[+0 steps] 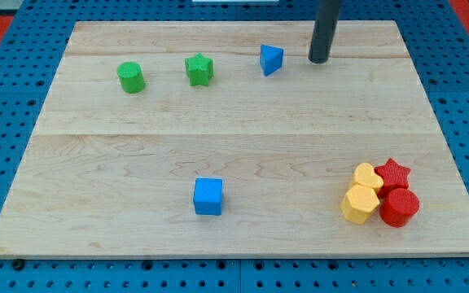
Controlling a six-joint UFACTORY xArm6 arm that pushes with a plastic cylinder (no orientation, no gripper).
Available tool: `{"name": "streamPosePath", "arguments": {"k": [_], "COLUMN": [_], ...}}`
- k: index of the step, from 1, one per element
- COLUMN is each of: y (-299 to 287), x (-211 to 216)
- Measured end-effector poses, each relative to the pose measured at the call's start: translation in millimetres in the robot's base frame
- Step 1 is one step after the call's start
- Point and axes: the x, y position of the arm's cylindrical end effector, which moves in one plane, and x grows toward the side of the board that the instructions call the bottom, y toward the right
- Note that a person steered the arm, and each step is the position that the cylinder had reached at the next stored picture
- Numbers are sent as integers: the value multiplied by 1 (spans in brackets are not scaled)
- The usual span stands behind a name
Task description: Place the blue triangle diagonally bottom right to the green star
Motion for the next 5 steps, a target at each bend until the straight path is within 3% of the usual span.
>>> {"name": "streamPosePath", "arguments": {"k": [1,2,3,4,5], "y": [-60,-132,-157,-157,-157], "x": [-6,21,67,56,18]}}
